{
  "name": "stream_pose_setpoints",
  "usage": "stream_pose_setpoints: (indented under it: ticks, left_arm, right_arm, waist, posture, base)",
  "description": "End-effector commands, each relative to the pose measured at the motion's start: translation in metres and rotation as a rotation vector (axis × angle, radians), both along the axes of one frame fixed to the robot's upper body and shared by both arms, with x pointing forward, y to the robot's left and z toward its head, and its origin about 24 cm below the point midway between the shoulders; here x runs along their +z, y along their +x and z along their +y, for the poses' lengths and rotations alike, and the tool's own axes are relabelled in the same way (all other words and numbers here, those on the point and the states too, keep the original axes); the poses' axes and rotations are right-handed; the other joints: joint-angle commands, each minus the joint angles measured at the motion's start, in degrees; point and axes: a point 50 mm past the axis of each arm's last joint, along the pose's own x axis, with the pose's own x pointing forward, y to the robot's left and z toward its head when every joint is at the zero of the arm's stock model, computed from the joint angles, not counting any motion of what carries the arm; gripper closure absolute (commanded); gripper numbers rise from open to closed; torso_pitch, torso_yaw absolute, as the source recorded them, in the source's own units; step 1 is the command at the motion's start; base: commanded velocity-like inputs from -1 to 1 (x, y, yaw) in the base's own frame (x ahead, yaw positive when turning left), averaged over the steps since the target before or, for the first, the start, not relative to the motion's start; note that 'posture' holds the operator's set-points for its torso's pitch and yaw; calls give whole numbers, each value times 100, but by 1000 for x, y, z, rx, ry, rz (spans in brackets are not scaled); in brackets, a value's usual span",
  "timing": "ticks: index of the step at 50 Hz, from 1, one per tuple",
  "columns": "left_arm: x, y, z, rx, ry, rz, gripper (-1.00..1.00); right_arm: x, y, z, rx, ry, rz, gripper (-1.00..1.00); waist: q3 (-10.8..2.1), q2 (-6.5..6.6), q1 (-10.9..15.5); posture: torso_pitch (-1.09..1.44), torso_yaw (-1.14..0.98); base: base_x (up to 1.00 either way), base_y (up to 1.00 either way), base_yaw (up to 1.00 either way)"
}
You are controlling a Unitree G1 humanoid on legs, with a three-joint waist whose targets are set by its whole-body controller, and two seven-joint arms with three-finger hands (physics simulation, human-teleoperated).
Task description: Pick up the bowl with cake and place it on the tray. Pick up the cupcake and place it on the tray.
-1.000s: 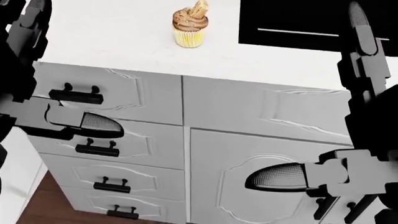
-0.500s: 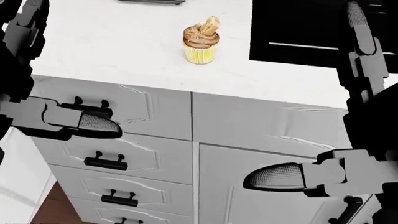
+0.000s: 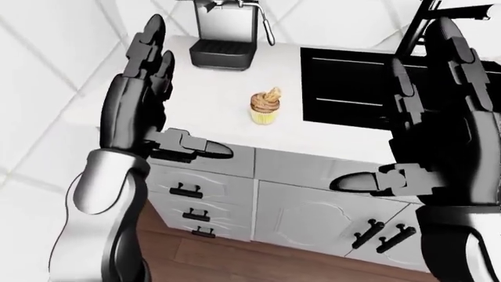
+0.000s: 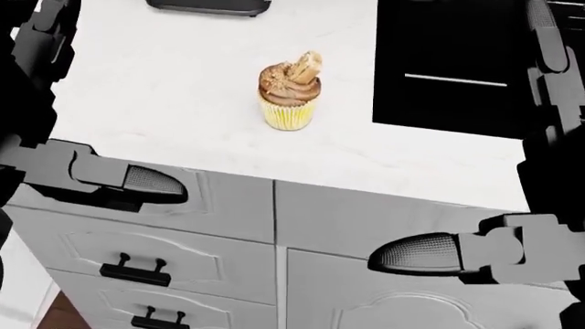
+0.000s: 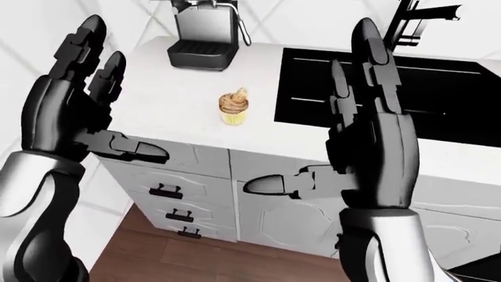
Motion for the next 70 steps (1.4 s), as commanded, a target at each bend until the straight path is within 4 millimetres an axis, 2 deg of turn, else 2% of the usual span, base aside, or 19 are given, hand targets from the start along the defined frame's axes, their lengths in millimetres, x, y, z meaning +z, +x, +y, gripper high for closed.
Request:
stream_pose_setpoints:
  ticks: [1,3,4,5,7,9,13,16,18,19,21,23,26,28,29,30,32,40,70]
  left_arm:
    - [8,-3,2,16,3,-50,-100]
    - [9,-4,1,15,5,-51,-100]
    - [9,-4,1,14,5,-51,-100]
    - [8,-3,2,14,5,-50,-100]
    - [7,-3,1,13,5,-49,-100]
    - [7,-3,1,13,5,-49,-100]
    - [6,-3,1,13,5,-48,-100]
    - [6,-2,1,11,6,-47,-100]
    - [6,-3,0,9,8,-46,-100]
    - [6,-3,-1,8,11,-46,-100]
    - [6,-3,-2,4,13,-45,-100]
    - [6,-4,-3,3,17,-45,-100]
    - [9,-3,-3,3,21,-49,-100]
    - [11,-3,-2,8,20,-54,-100]
    - [12,-3,-2,9,19,-55,-100]
    - [13,-4,-2,10,19,-58,-100]
    - [13,-4,-3,9,20,-59,-100]
    - [16,8,-14,-5,53,-56,-100]
    - [5,44,-57,-76,187,-9,-100]
  right_arm:
    - [6,-3,0,4,3,-44,-100]
    - [5,-3,-1,3,5,-42,-100]
    - [5,-3,0,3,3,-41,-100]
    - [5,-3,0,4,4,-40,-100]
    - [5,-3,0,4,4,-41,-100]
    - [4,-3,0,4,5,-41,-100]
    - [3,-3,0,4,6,-41,-100]
    - [3,-3,0,3,7,-41,-100]
    - [3,-3,0,3,9,-40,-100]
    - [3,-3,-1,1,11,-38,-100]
    - [4,-3,-1,0,10,-39,-100]
    - [4,-3,-1,1,11,-43,-100]
    - [5,-4,-1,1,9,-46,-100]
    - [6,-4,-1,2,9,-48,-100]
    - [5,-4,-1,1,9,-47,-100]
    - [5,-4,-1,2,10,-47,-100]
    - [4,-3,0,2,10,-47,-100]
    - [5,-4,-1,1,12,-48,-100]
    - [4,-3,-3,-7,24,-45,-100]
  waist:
    - [-144,76,-7]
    - [-104,-92,-3]
    - [-159,-117,39]
    - [-357,-76,80]
    - [-12,17,135]
    - [-68,4,195]
    - [-14,-121,240]
    - [-26,-368,265]
    - [-90,-722,197]
    - [-65,-528,208]
    - [-119,-610,199]
    - [-107,-534,206]
    - [-42,-345,137]
    - [-97,-112,92]
    - [-142,-72,41]
    - [-113,-170,68]
    - [-195,-199,100]
    - [-193,-332,140]
    - [-197,-395,128]
  posture:
    - [0,0]
    - [0,0]
    - [0,0]
    - [0,0]
    - [0,0]
    - [0,0]
    - [0,0]
    - [0,0]
    - [0,0]
    - [0,0]
    - [0,0]
    - [0,0]
    - [0,0]
    - [0,0]
    - [0,0]
    - [0,0]
    - [0,0]
    - [0,0]
    - [0,0]
  base:
    - [4,0,0]
    - [4,0,0]
    - [5,0,0]
    - [33,-5,0]
    - [42,-10,0]
    - [42,-10,0]
    - [42,-10,0]
    - [40,-10,0]
    - [28,-7,0]
    - [10,0,0]
    - [0,0,0]
    - [0,0,0]
    - [0,0,0]
    - [0,0,0]
    - [0,0,0]
    - [0,0,0]
    - [0,0,0]
    - [0,0,0]
    - [0,0,0]
